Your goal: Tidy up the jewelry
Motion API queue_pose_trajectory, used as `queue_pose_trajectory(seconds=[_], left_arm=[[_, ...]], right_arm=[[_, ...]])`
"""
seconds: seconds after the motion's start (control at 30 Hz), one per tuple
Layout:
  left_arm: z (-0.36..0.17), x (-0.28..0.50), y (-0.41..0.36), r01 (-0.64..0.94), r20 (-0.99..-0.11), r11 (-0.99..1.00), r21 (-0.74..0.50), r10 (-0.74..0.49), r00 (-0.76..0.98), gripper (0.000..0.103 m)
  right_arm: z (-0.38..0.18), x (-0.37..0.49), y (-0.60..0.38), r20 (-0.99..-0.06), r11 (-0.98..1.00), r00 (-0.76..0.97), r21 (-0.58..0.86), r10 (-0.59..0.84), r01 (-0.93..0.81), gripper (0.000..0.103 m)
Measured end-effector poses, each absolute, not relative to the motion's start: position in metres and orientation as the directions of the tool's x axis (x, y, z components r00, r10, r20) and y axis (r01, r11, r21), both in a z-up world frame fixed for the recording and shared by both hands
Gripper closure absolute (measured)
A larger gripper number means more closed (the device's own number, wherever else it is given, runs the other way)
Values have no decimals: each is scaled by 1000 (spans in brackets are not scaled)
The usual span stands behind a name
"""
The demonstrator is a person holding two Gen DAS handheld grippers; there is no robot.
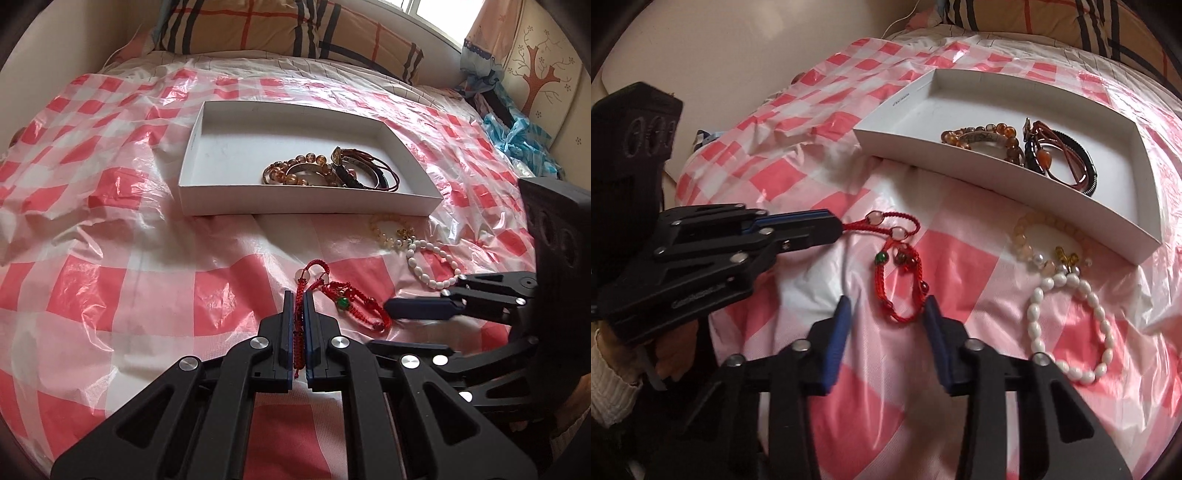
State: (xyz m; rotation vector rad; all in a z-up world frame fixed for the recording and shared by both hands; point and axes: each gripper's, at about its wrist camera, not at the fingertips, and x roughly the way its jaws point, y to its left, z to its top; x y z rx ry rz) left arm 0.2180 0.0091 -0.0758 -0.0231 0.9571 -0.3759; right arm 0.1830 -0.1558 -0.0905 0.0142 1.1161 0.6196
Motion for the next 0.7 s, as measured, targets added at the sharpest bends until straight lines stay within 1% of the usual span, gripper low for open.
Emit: queue_pose_trajectory(seconds=[0.07, 0.1, 0.13, 0.17, 0.27, 0.37, 0.4, 0.43, 0.47, 0.53, 0.57, 0.7], left_arm=[[-75, 218, 10, 301, -791, 935, -186, -324, 519, 98], [-75, 217, 11, 299, -791, 936, -186, -324, 519, 98], [-75, 218, 11, 298, -791, 936, -187, -323, 519, 98], [-76, 218, 11, 297, -792, 936, -186, -322, 519, 98], [-76, 219, 9, 297, -795, 938, -180, -316, 517, 98], [-77, 220, 9, 294, -798, 940, -175, -311, 517, 97], [-78, 220, 9, 293, -799, 940, -175, -309, 516, 97], [-79, 220, 9, 291, -800, 941, -176, -308, 514, 97], [-79, 221, 9, 289, -802, 941, -176, -308, 512, 97], [-80, 221, 9, 289, -804, 941, -174, -305, 511, 97], [-80, 221, 9, 290, -804, 941, -173, -305, 511, 97], [-79, 219, 9, 298, -803, 939, -172, -309, 510, 95]], right_arm=[[-85, 179, -160, -823, 841, 315, 313, 472, -441, 62], [-83, 180, -163, -813, 843, 330, 324, 480, -430, 58], [-81, 181, -165, -801, 841, 340, 339, 493, -421, 45], [-79, 183, -168, -786, 837, 351, 359, 510, -413, 38], [-80, 193, -166, -760, 822, 353, 403, 545, -401, 35], [-100, 203, -151, -824, 851, 306, 346, 477, -396, 35], [-101, 203, -151, -829, 853, 302, 340, 471, -397, 35], [-100, 203, -151, -824, 843, 292, 352, 485, -406, 48], [-98, 201, -153, -815, 828, 274, 379, 510, -414, 69], [-96, 196, -158, -810, 821, 263, 399, 525, -409, 82], [-93, 191, -160, -810, 822, 266, 395, 522, -410, 87], [-82, 173, -173, -815, 849, 316, 355, 486, -391, 88]])
